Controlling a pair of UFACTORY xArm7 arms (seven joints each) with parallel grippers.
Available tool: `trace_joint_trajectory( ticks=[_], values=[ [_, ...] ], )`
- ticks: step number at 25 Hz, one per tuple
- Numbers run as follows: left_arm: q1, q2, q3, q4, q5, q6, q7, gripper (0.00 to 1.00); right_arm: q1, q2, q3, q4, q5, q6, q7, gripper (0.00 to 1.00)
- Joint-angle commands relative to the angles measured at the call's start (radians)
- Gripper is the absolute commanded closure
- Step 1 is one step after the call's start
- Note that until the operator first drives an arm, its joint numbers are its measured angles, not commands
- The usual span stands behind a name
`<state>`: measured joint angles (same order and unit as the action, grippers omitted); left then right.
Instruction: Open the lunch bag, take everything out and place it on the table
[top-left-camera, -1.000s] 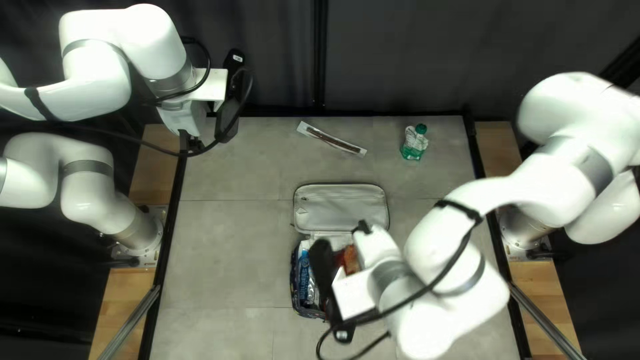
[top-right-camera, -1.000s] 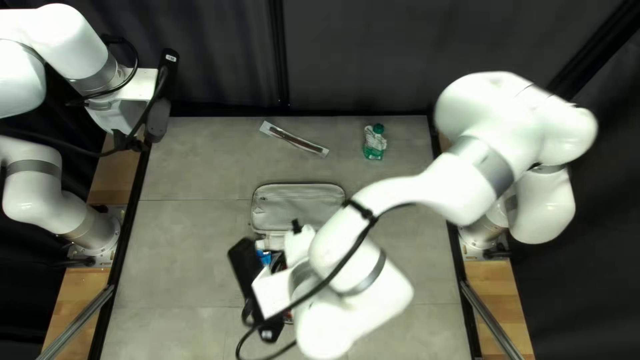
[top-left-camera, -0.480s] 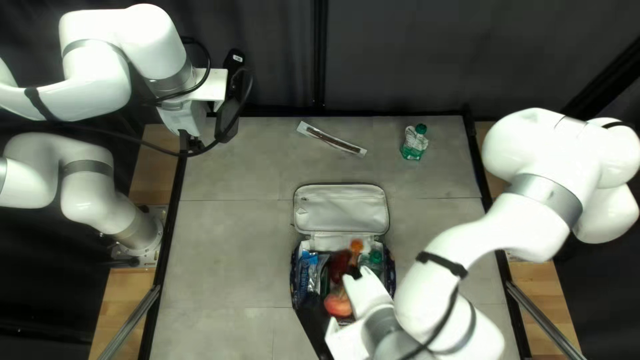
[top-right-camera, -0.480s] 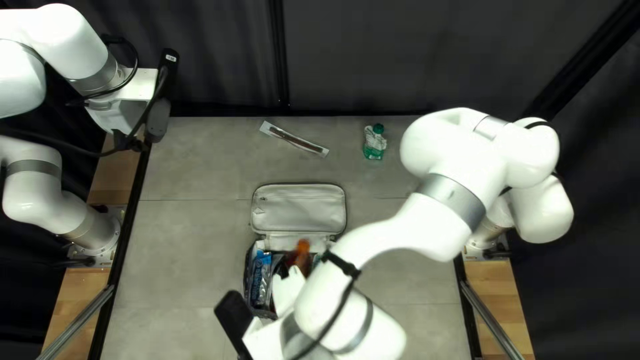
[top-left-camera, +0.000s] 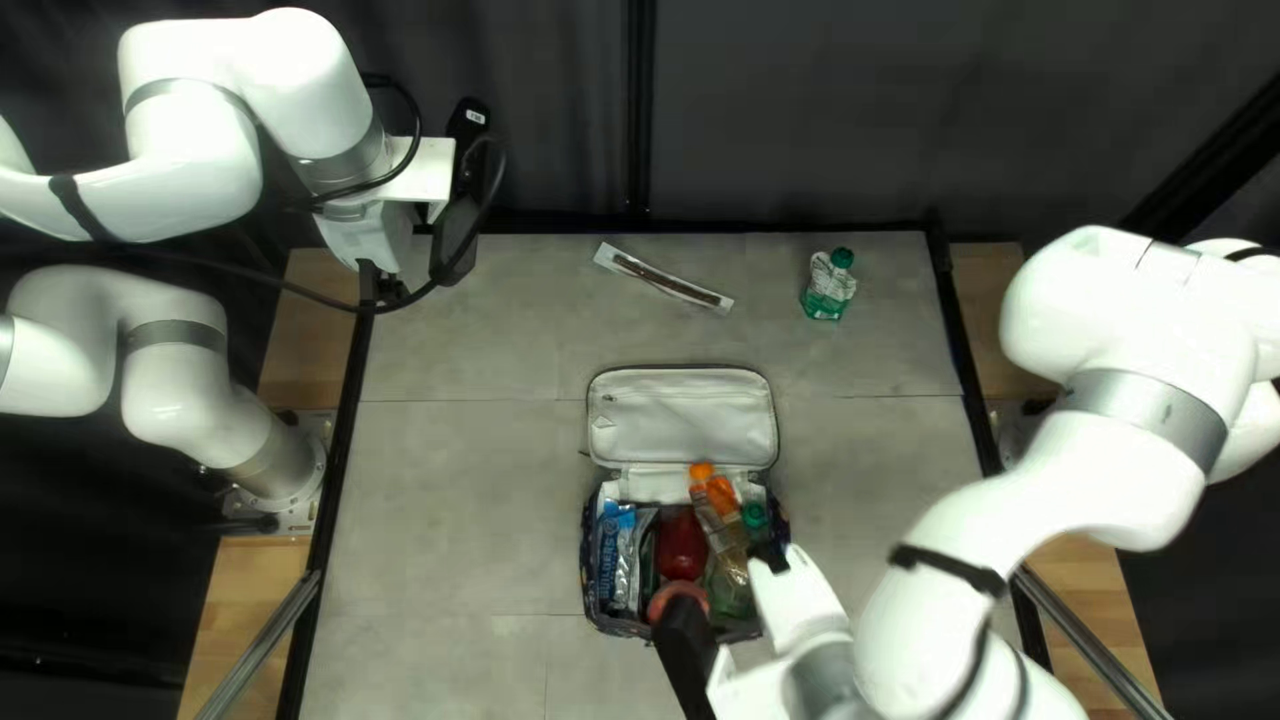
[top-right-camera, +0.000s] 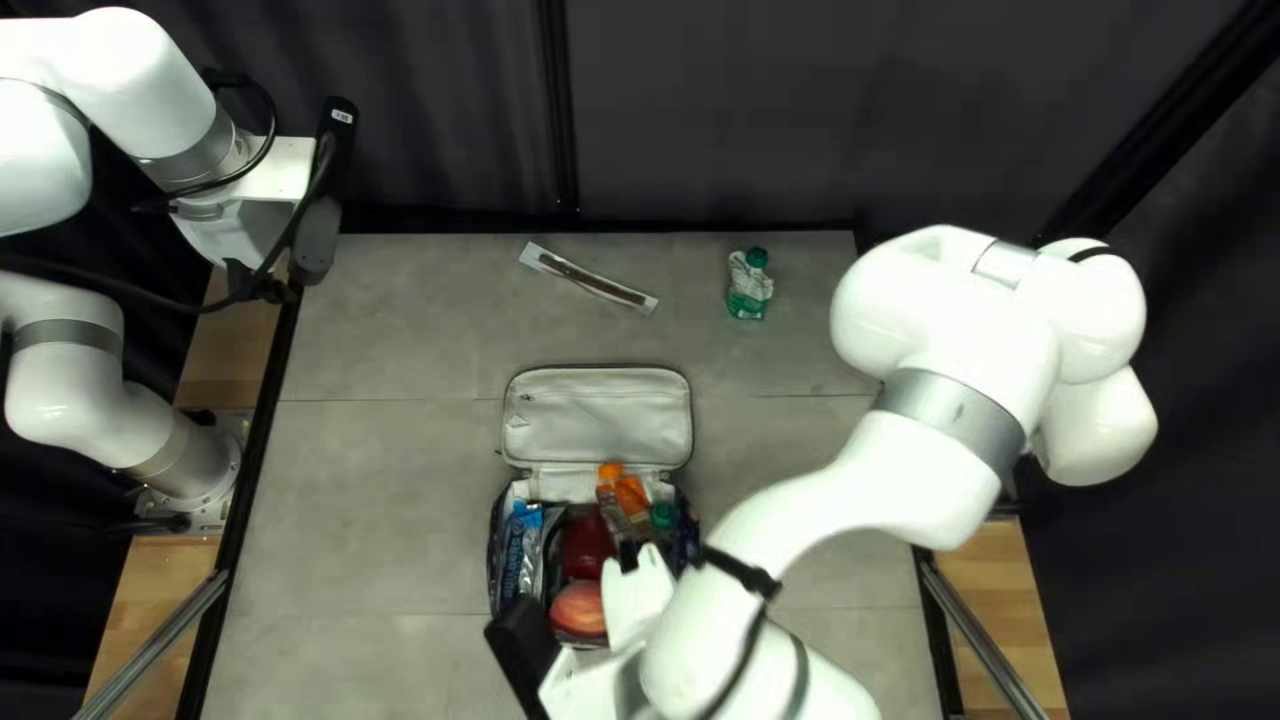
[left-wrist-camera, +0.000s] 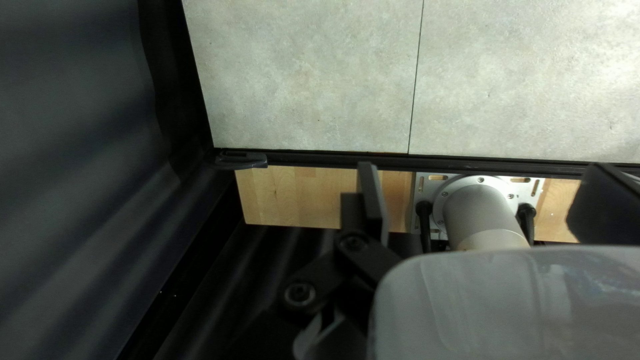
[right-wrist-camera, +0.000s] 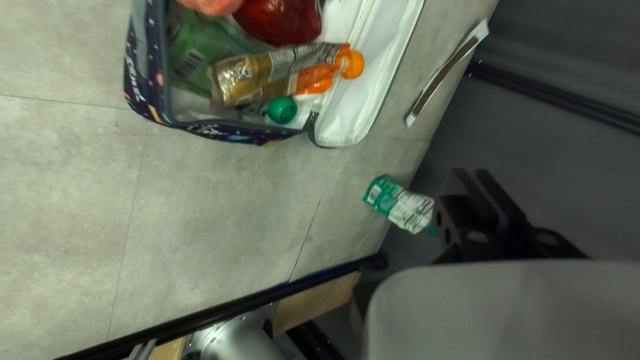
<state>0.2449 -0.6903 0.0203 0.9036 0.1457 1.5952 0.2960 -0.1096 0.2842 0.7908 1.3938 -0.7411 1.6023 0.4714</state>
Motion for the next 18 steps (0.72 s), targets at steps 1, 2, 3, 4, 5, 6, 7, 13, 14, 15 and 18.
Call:
trace_joint_trajectory(
  ticks=[1, 2, 3, 4, 5, 6, 7, 13, 14, 15, 18],
  values=[
    [0.000, 0.000, 0.000, 0.000, 0.000, 0.000, 0.000, 0.00, -0.214, -0.216, -0.041, -0.297, 0.108, -0.371, -0.131, 0.00],
    [0.000, 0.000, 0.000, 0.000, 0.000, 0.000, 0.000, 0.00, -0.243, -0.249, -0.054, -0.345, 0.130, -0.446, -0.161, 0.00],
    [0.000, 0.000, 0.000, 0.000, 0.000, 0.000, 0.000, 0.00, -0.260, -0.266, -0.065, -0.373, 0.145, -0.492, -0.182, 0.00],
    [0.000, 0.000, 0.000, 0.000, 0.000, 0.000, 0.000, 0.00, -0.288, -0.289, -0.085, -0.417, 0.174, -0.571, -0.223, 0.00],
    [0.000, 0.000, 0.000, 0.000, 0.000, 0.000, 0.000, 0.00, -0.296, -0.297, -0.093, -0.431, 0.188, -0.598, -0.240, 0.00],
    [0.000, 0.000, 0.000, 0.000, 0.000, 0.000, 0.000, 0.00, -0.314, -0.301, -0.108, -0.452, 0.209, -0.648, -0.272, 0.00],
    [0.000, 0.000, 0.000, 0.000, 0.000, 0.000, 0.000, 0.00, -0.327, -0.295, -0.117, -0.461, 0.223, -0.678, -0.292, 0.00],
    [0.000, 0.000, 0.000, 0.000, 0.000, 0.000, 0.000, 0.00, -0.371, -0.211, -0.150, -0.452, 0.279, -0.769, -0.353, 0.00],
    [0.000, 0.000, 0.000, 0.000, 0.000, 0.000, 0.000, 0.00, -0.381, -0.188, -0.157, -0.451, 0.289, -0.790, -0.362, 0.00],
    [0.000, 0.000, 0.000, 0.000, 0.000, 0.000, 0.000, 0.00, -0.387, -0.175, -0.161, -0.453, 0.294, -0.804, -0.368, 0.00],
    [0.000, 0.000, 0.000, 0.000, 0.000, 0.000, 0.000, 0.00, -0.406, -0.137, -0.168, -0.451, 0.321, -0.840, -0.393, 0.00]
  ],
)
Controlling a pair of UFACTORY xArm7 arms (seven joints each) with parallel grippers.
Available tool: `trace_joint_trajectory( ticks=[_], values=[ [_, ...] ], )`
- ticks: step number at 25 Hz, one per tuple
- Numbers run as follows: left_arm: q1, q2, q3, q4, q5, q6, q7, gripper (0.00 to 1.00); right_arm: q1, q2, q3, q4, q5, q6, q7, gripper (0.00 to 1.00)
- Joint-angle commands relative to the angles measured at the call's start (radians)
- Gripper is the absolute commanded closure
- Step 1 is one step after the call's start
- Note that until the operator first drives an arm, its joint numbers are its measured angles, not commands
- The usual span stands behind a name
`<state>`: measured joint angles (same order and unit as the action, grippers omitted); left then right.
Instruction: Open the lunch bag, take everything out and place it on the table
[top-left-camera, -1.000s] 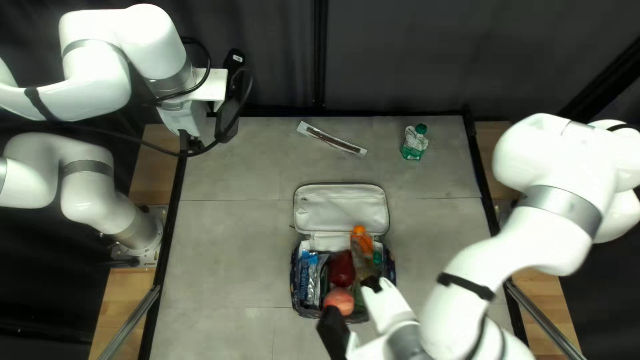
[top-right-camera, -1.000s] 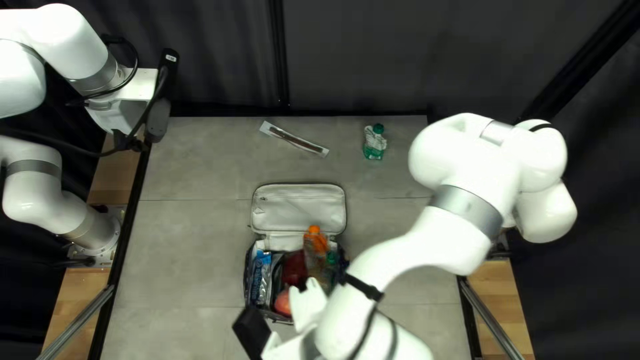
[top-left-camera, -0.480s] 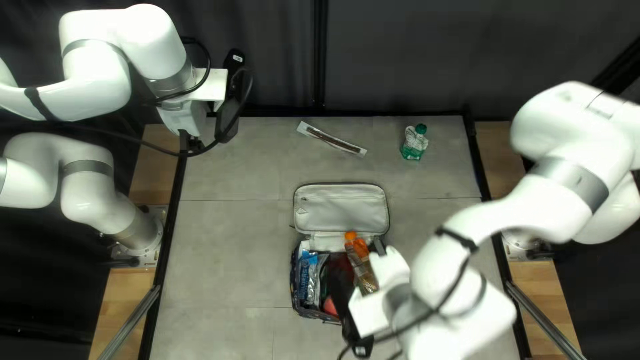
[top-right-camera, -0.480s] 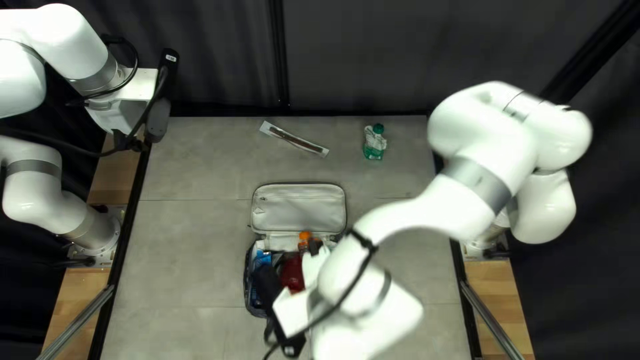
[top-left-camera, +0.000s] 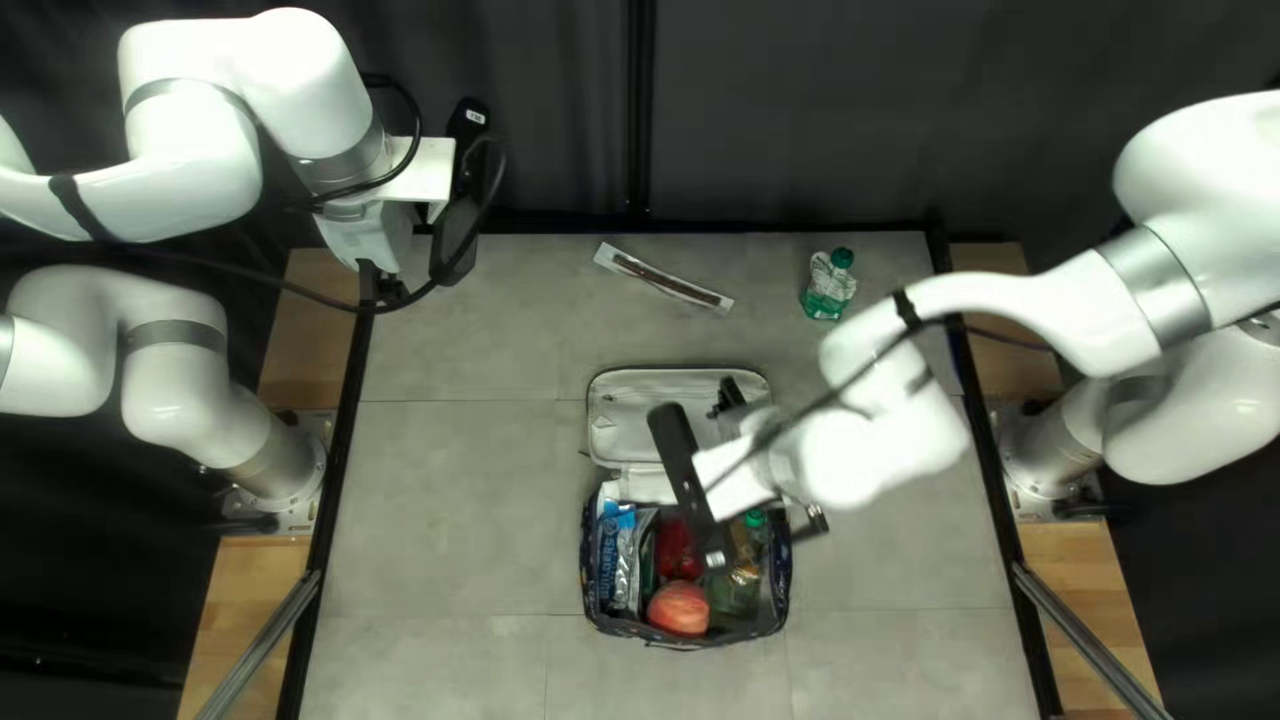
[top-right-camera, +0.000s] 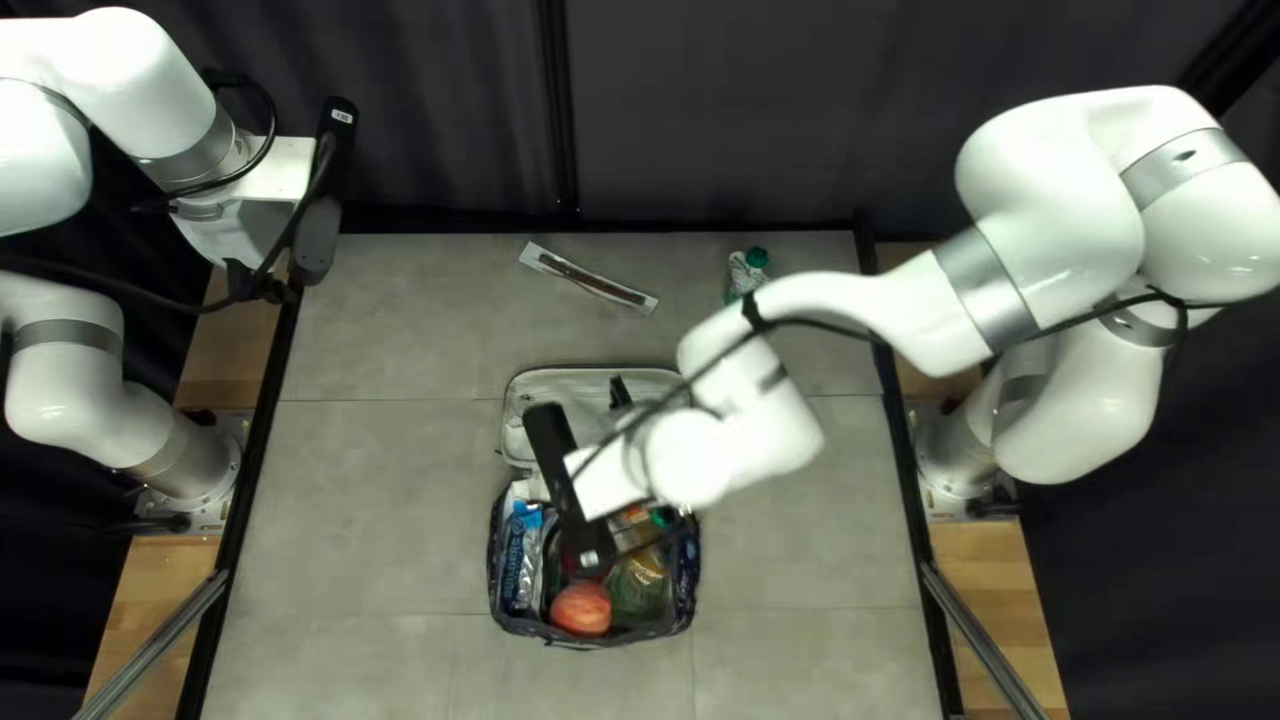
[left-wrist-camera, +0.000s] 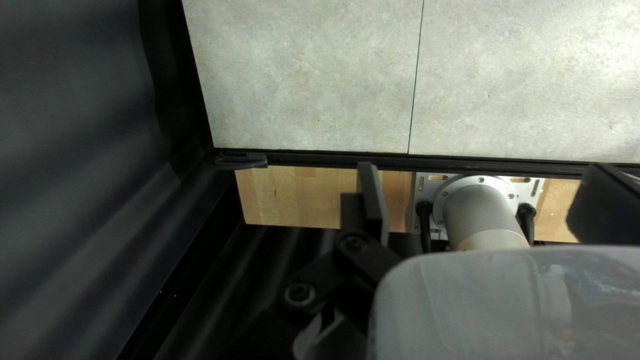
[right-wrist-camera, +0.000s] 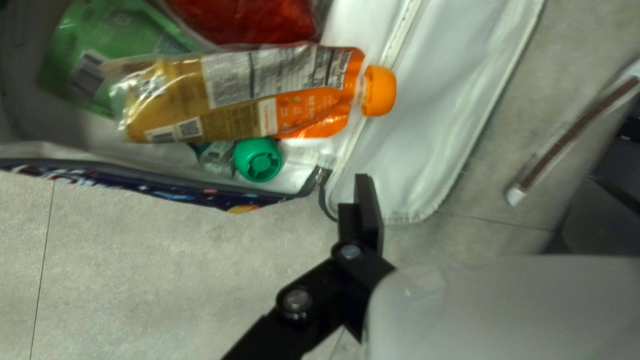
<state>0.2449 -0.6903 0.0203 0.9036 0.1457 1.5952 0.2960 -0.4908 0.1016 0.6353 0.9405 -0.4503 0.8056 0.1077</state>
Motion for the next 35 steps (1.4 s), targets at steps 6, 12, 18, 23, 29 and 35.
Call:
trace_joint_trajectory(
  ticks=[6, 12, 18, 23, 29, 35],
  values=[
    [0.000, 0.000, 0.000, 0.000, 0.000, 0.000, 0.000, 0.00, -0.030, 0.111, -0.012, 0.031, 0.059, -0.056, -0.048, 0.00],
    [0.000, 0.000, 0.000, 0.000, 0.000, 0.000, 0.000, 0.00, -0.036, 0.168, -0.016, 0.057, 0.071, -0.058, -0.067, 0.00],
    [0.000, 0.000, 0.000, 0.000, 0.000, 0.000, 0.000, 0.00, -0.038, 0.183, -0.016, 0.070, 0.077, -0.043, -0.079, 1.00],
    [0.000, 0.000, 0.000, 0.000, 0.000, 0.000, 0.000, 0.00, -0.038, 0.183, -0.016, 0.070, 0.077, -0.043, -0.079, 1.00],
    [0.000, 0.000, 0.000, 0.000, 0.000, 0.000, 0.000, 0.00, -0.028, 0.178, -0.015, 0.061, 0.062, -0.040, -0.069, 1.00],
    [0.000, 0.000, 0.000, 0.000, 0.000, 0.000, 0.000, 0.00, -0.001, 0.135, 0.008, 0.107, 0.071, 0.069, -0.061, 1.00]
  ],
)
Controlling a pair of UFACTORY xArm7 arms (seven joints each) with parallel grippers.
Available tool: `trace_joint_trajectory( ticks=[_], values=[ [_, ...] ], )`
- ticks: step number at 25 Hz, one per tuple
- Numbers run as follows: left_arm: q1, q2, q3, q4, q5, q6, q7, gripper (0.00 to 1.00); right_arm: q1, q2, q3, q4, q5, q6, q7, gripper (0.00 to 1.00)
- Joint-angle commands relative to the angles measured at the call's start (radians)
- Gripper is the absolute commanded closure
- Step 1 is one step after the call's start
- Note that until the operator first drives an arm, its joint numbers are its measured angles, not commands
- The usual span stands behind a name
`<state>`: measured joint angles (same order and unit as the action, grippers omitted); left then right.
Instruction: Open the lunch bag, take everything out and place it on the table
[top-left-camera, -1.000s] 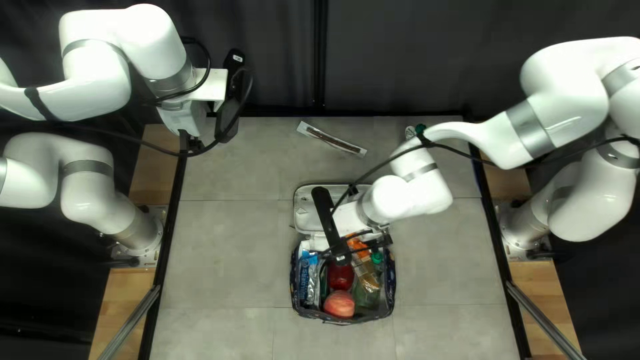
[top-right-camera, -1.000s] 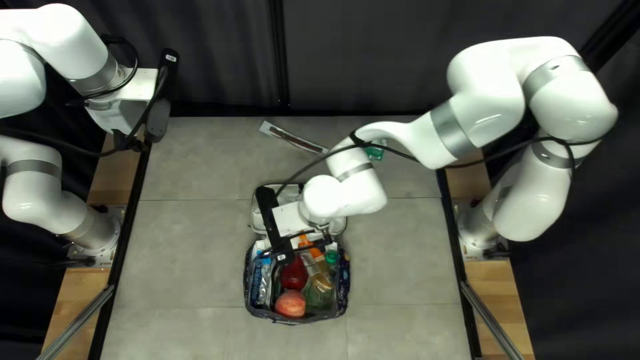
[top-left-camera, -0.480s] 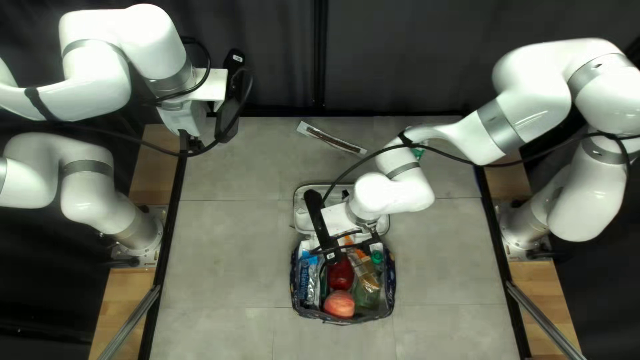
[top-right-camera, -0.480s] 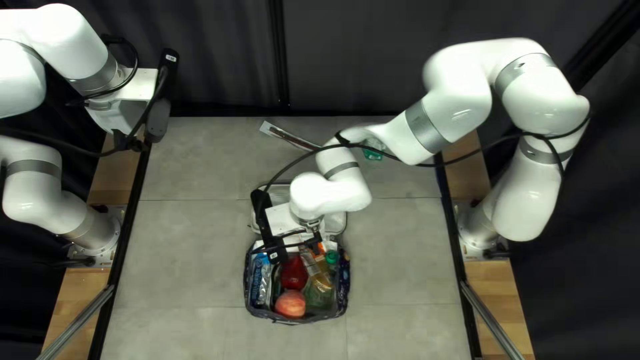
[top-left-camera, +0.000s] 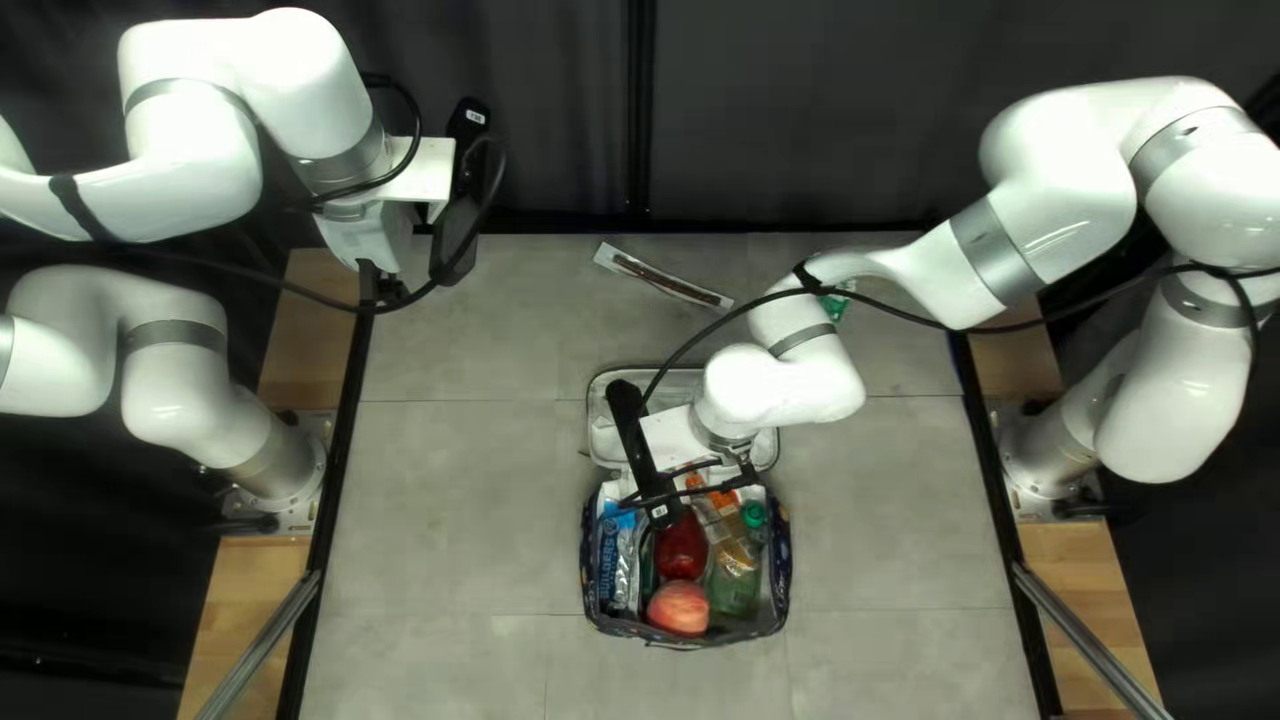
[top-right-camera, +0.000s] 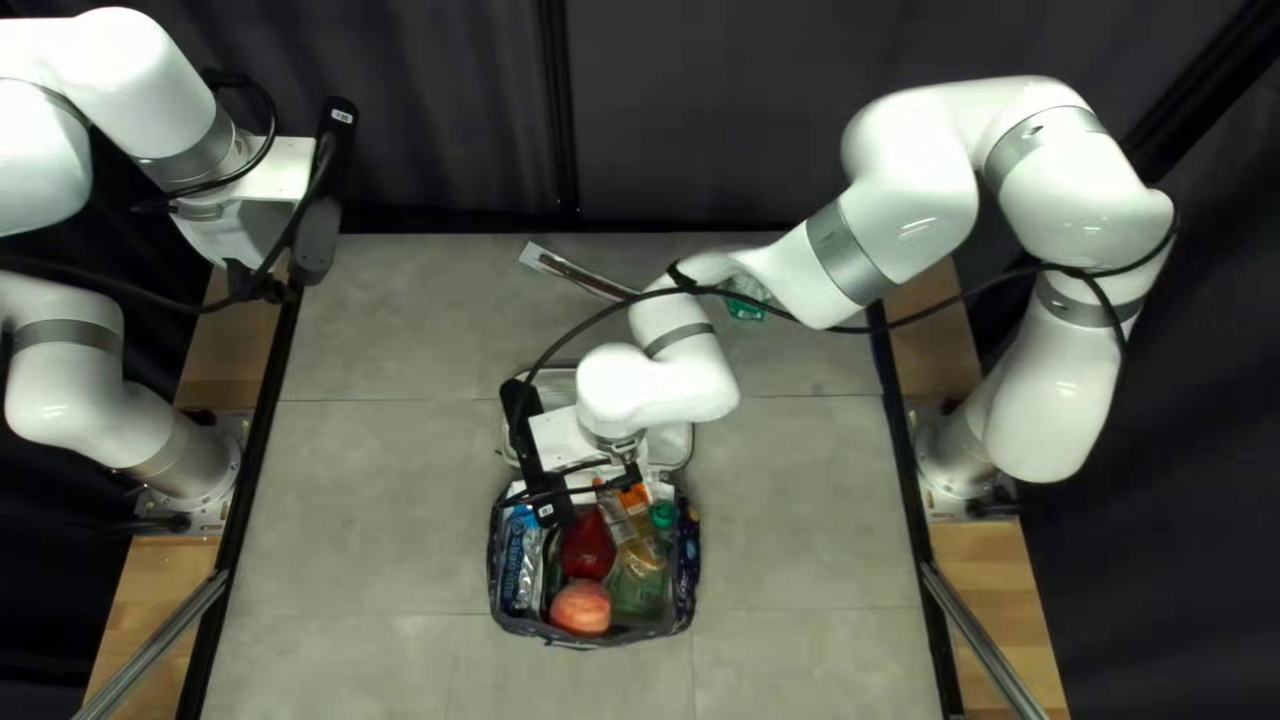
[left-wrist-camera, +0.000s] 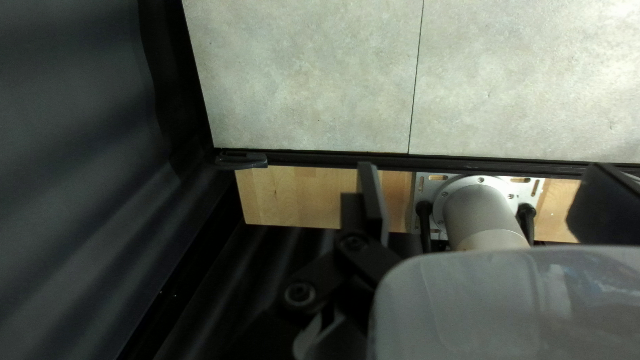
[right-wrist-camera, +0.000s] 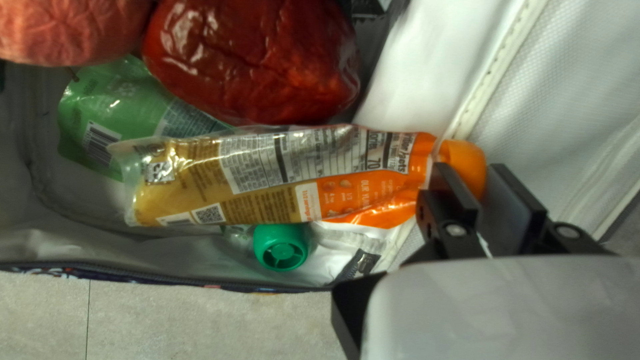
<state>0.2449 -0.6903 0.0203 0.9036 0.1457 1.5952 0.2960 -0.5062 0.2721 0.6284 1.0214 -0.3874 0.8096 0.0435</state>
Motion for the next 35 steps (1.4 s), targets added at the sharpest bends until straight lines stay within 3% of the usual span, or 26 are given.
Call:
trace_joint_trajectory(
  ticks=[1, 10, 20, 28, 35],
  values=[
    [0.000, 0.000, 0.000, 0.000, 0.000, 0.000, 0.000, 0.00, 0.019, -0.056, 0.020, 0.033, 0.008, 0.091, 0.007, 1.00],
    [0.000, 0.000, 0.000, 0.000, 0.000, 0.000, 0.000, 0.00, 0.046, -0.119, 0.042, 0.053, -0.001, 0.179, 0.032, 1.00],
    [0.000, 0.000, 0.000, 0.000, 0.000, 0.000, 0.000, 0.00, 0.101, -0.202, 0.097, 0.207, -0.021, 0.465, 0.029, 1.00],
    [0.000, 0.000, 0.000, 0.000, 0.000, 0.000, 0.000, 0.00, 0.200, -0.155, 0.171, 0.429, -0.064, 0.795, 0.116, 1.00],
    [0.000, 0.000, 0.000, 0.000, 0.000, 0.000, 0.000, 0.00, 0.322, -0.077, 0.228, 0.467, -0.073, 0.892, 0.292, 1.00]
  ],
)
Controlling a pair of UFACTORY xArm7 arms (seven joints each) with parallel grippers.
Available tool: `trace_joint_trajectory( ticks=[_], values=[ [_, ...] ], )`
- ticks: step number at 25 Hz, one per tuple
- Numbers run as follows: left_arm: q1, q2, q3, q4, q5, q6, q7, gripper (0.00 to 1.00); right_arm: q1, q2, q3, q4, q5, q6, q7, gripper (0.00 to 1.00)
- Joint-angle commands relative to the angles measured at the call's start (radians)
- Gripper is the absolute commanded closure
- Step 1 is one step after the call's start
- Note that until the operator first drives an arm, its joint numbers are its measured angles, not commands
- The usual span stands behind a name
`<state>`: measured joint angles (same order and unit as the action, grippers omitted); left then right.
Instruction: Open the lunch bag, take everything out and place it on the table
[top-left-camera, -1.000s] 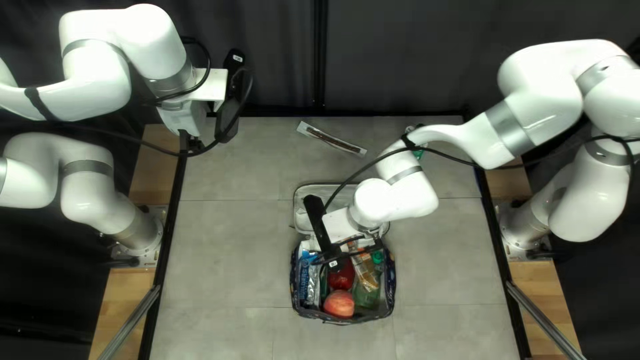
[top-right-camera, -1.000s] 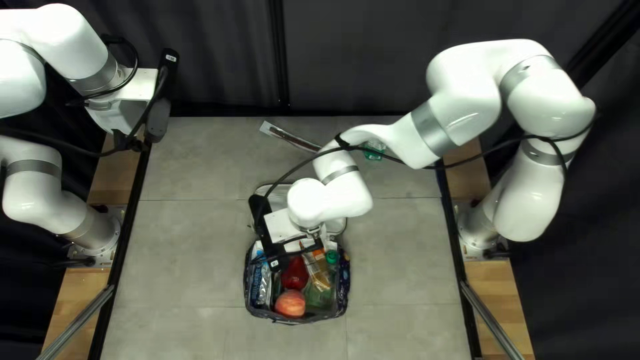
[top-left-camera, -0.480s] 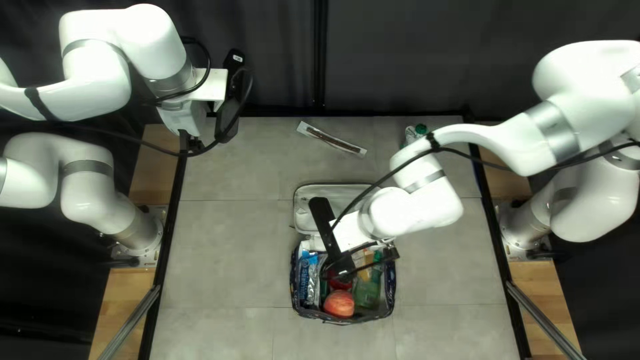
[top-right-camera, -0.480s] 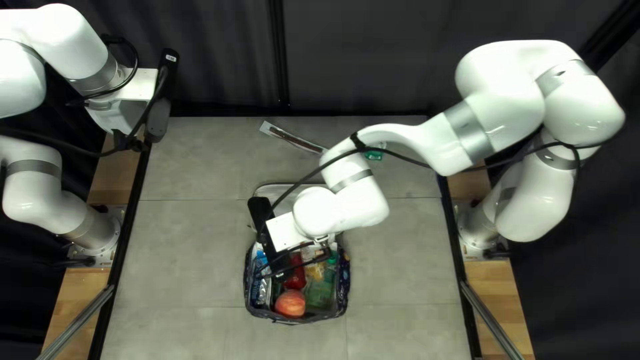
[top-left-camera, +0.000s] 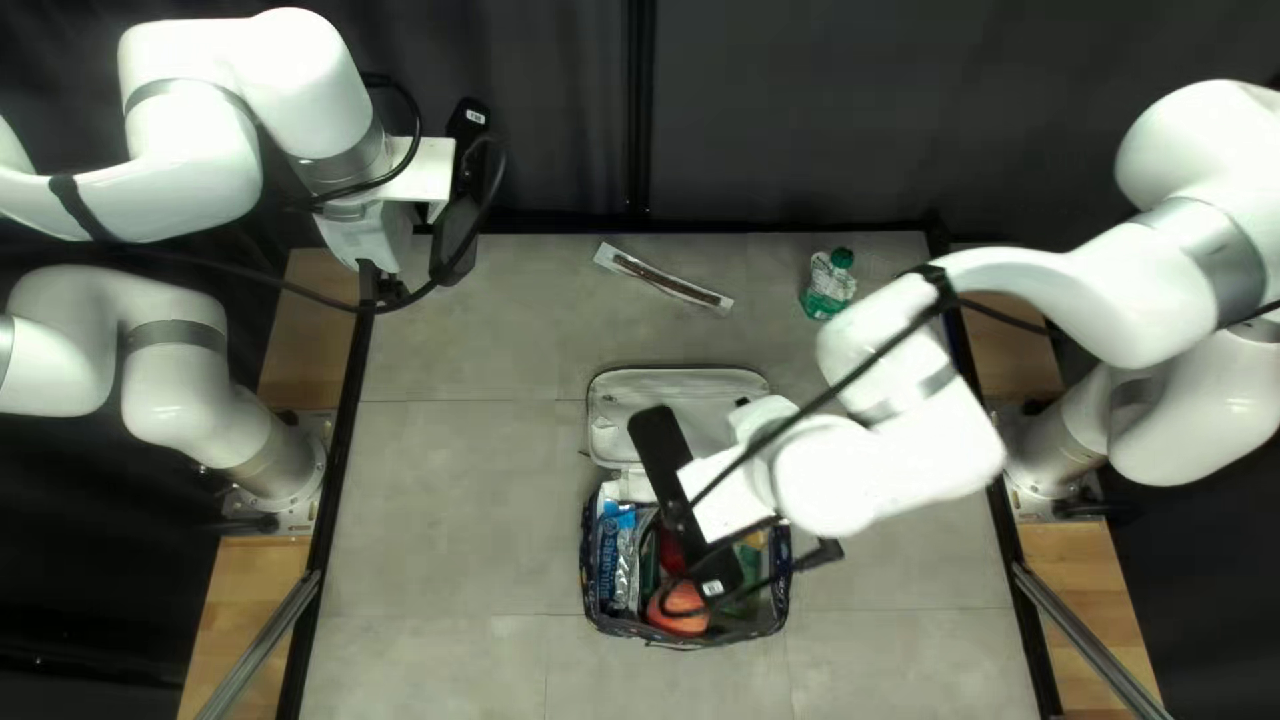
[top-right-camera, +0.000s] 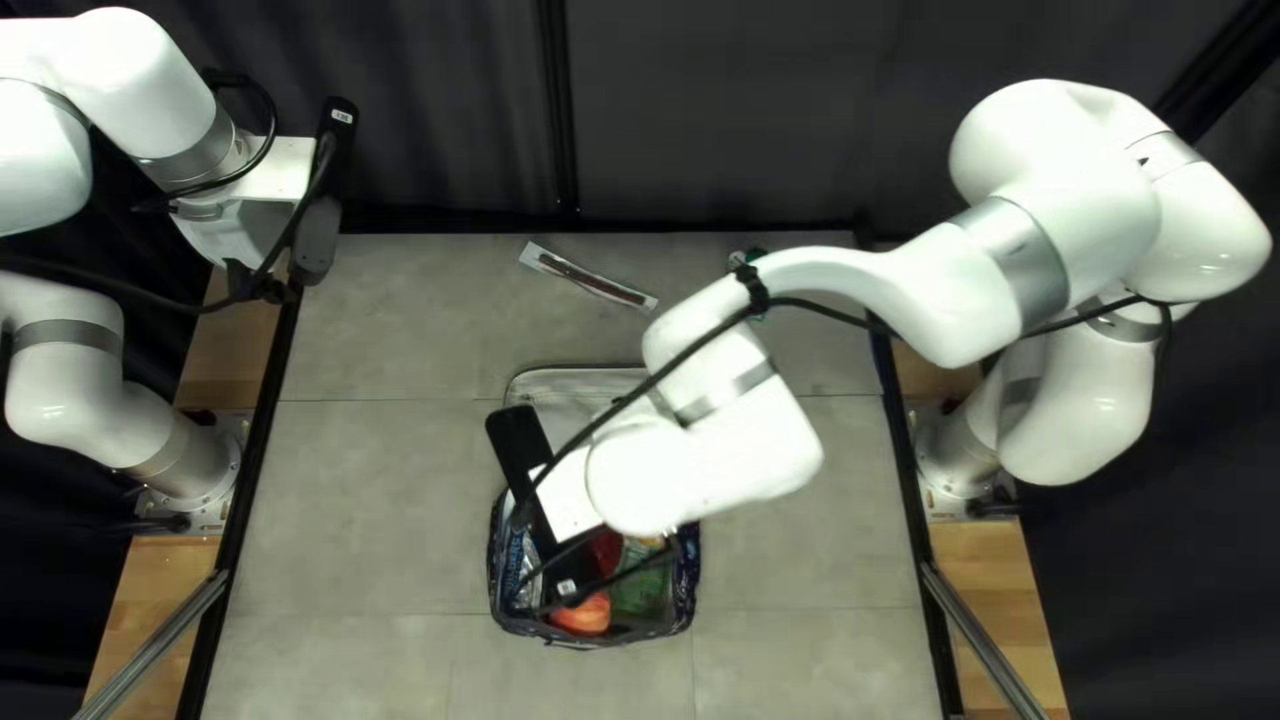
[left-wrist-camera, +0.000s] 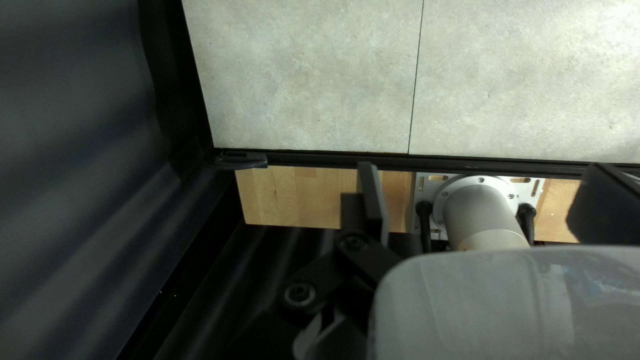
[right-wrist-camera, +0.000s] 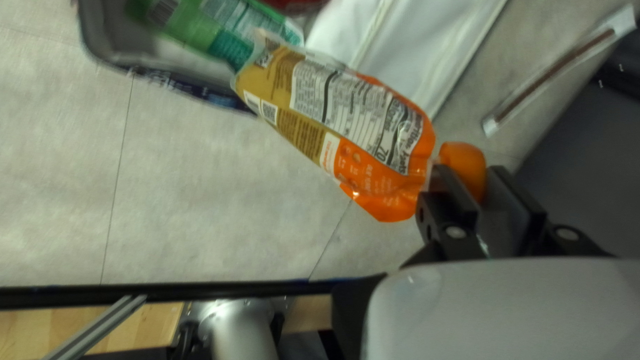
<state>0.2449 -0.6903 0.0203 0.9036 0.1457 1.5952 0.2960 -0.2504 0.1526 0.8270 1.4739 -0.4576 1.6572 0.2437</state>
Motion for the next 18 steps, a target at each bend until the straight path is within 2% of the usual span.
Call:
trace_joint_trajectory(
  ticks=[1, 5, 13, 18],
  values=[
    [0.000, 0.000, 0.000, 0.000, 0.000, 0.000, 0.000, 0.00, 0.101, 0.072, 0.040, 0.029, -0.008, 0.068, 0.137, 1.00],
    [0.000, 0.000, 0.000, 0.000, 0.000, 0.000, 0.000, 0.00, 0.163, 0.123, 0.052, 0.024, -0.006, 0.078, 0.217, 1.00],
    [0.000, 0.000, 0.000, 0.000, 0.000, 0.000, 0.000, 0.00, 0.165, 0.052, 0.084, -0.232, 0.058, -0.069, 0.338, 1.00],
    [0.000, 0.000, 0.000, 0.000, 0.000, 0.000, 0.000, 0.00, 0.208, 0.064, 0.091, -0.256, 0.025, -0.023, 0.407, 1.00]
  ],
)
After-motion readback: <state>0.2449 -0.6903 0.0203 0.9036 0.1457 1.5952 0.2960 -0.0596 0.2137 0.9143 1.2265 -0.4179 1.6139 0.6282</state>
